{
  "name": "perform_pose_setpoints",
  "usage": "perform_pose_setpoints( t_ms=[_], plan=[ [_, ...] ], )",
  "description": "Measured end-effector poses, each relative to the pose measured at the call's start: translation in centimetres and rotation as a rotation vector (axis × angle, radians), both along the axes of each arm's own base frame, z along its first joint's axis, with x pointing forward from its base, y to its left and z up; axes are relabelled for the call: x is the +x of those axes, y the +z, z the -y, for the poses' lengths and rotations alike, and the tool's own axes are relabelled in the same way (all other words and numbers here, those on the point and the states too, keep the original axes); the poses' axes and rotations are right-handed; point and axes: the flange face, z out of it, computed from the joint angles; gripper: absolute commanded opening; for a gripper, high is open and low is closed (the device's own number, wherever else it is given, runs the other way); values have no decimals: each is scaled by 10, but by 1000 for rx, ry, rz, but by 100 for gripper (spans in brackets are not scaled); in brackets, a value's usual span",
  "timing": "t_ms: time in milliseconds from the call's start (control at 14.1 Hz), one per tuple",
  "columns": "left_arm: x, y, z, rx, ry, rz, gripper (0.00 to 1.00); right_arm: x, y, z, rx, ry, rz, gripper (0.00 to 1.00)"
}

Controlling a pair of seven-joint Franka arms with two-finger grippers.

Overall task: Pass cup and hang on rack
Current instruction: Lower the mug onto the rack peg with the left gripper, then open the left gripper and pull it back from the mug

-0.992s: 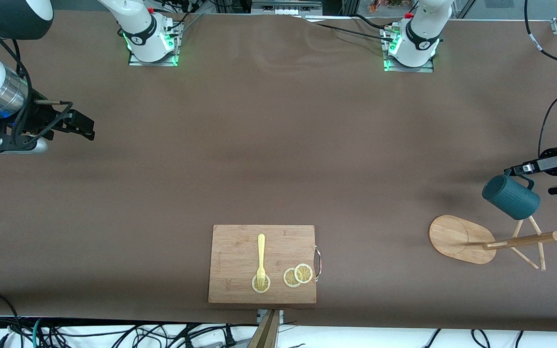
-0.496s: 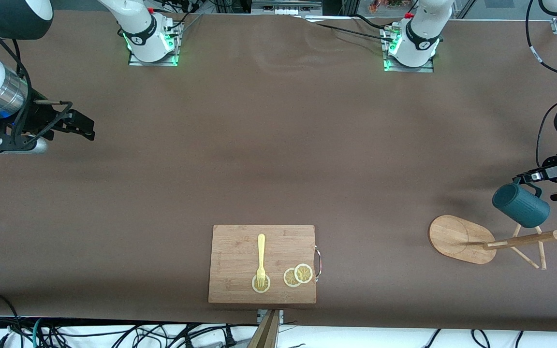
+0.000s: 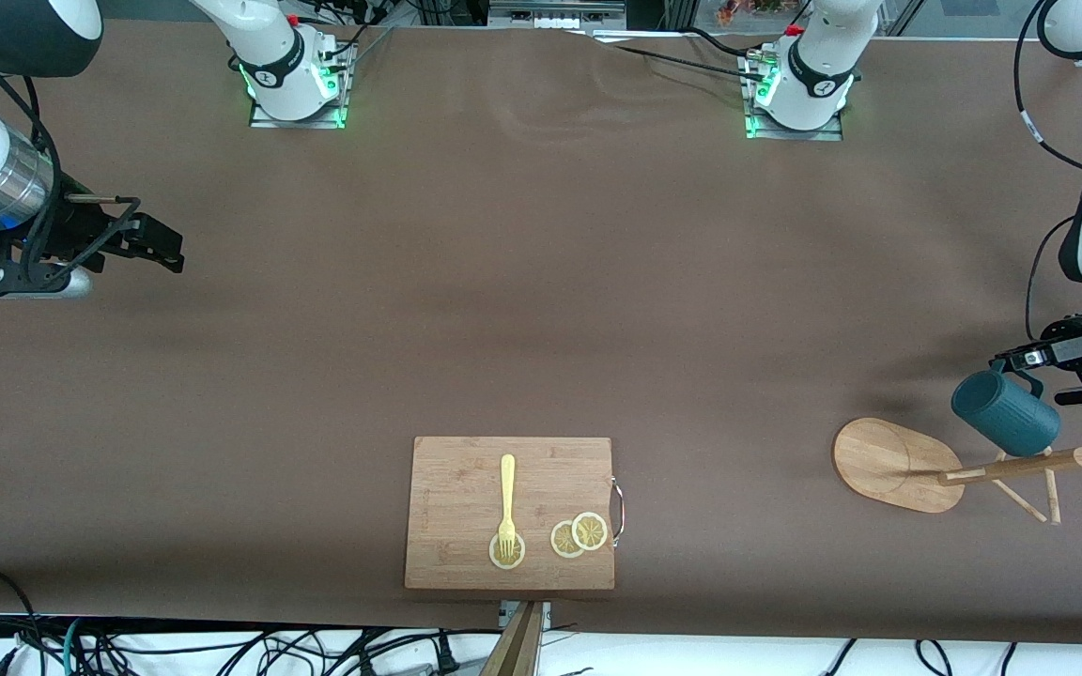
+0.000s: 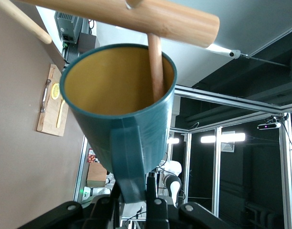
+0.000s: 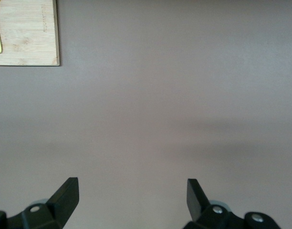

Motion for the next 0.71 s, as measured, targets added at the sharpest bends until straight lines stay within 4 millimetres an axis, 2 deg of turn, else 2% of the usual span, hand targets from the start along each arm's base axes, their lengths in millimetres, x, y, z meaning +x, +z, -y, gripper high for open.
perform_pose_setpoints(
  t_ms=[354,709],
  plan=[
    [2,-8,0,2,4,22,100,0,0,0,0,0,0,100],
    [6,12,-6,55,-68,60,100,0,0,0,0,-1,0,100]
  ],
)
